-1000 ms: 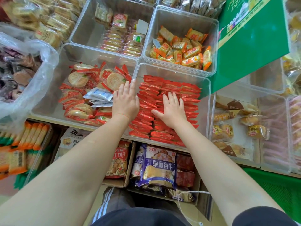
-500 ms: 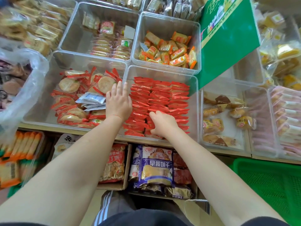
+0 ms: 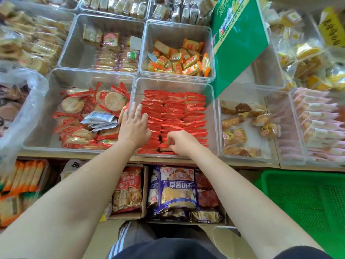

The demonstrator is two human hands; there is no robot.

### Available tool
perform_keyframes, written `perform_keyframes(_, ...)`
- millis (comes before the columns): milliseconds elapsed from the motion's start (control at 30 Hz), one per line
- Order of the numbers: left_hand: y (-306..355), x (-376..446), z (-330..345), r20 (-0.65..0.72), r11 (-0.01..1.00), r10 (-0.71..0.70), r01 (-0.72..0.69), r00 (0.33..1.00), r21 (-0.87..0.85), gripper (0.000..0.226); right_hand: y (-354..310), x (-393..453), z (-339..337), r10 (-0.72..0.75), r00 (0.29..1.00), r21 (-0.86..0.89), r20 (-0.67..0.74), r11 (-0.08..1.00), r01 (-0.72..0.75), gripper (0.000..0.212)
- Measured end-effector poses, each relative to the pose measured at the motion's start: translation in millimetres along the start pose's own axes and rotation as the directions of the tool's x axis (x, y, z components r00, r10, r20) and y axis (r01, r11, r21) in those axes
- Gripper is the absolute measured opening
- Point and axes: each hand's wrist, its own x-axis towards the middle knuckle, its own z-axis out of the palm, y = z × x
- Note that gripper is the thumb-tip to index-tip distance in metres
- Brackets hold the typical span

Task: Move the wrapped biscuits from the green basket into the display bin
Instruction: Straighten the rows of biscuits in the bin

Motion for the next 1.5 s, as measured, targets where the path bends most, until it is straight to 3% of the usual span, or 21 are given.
perform_keyframes(67, -1, 4, -2, -0.004, 1.000, -0.003, 0.003, 1.000, 0.026, 0.053, 2, 1, 2, 0.006, 1.000, 0.008, -0.028, 1.000, -0.006, 0.008)
perform_keyframes(167, -2, 20, -8, -0.025, 0.999, -0.017, 0.018, 1.000, 0.041, 0.058, 4, 3, 6, 0.011, 0.999, -0.024, 0.041, 1.000, -0.010, 0.017)
perform_keyframes(233, -4, 30, -9, -0.030, 0.999, -0.028, 0.028, 0.999, 0.017, 0.063, 7, 4, 3, 0.016, 0.991, 0.053, -0.130, 0.999, -0.009, 0.022)
perform_keyframes(300, -7, 35, -6, -0.008, 0.999, -0.035, 0.035, 0.999, 0.012, 0.068, 14, 5, -1, 0.043, 0.918, 0.084, -0.394, 0.996, -0.011, 0.023)
perform_keyframes(367, -9, 35, -1, 0.001, 0.998, -0.020, 0.020, 1.000, 0.051, 0.072, 24, 7, -4, 0.051, 0.883, 0.077, -0.467, 0.997, -0.017, 0.020)
perform_keyframes(533, -9, 35, -1, -0.036, 1.000, -0.018, 0.018, 0.999, 0.005, 0.074, 23, 17, 8, -0.037, 0.981, 0.003, -0.192, 0.999, 0.038, 0.018)
perform_keyframes(733, -8, 37, -3, -0.021, 0.999, -0.033, 0.033, 0.999, 0.021, 0.073, 16, 34, 19, -0.019, 0.952, -0.109, -0.304, 0.994, -0.015, 0.007)
perform_keyframes(967, -8, 37, -2, -0.008, 0.998, -0.041, 0.041, 0.999, 0.042, 0.072, 17, 28, -3, -0.027, 0.974, 0.115, -0.224, 0.992, 0.054, 0.009)
perform_keyframes(1133, -8, 38, -1, -0.003, 0.999, -0.037, 0.037, 0.999, 0.033, 0.073, 10, 24, -3, -0.054, 0.999, -0.168, -0.001, 0.984, 0.053, 0.016)
perform_keyframes(1267, -10, 40, 1, -0.004, 0.999, -0.040, 0.040, 0.999, 0.023, 0.072, -4, 27, 7, -0.089, 0.995, -0.215, -0.043, 0.973, 0.078, 0.010)
perform_keyframes(1500, -10, 39, 3, -0.007, 0.999, -0.040, 0.040, 0.999, 0.025, 0.073, -13, 28, 12, -0.057, 0.994, -0.223, -0.093, 0.974, 0.035, 0.020)
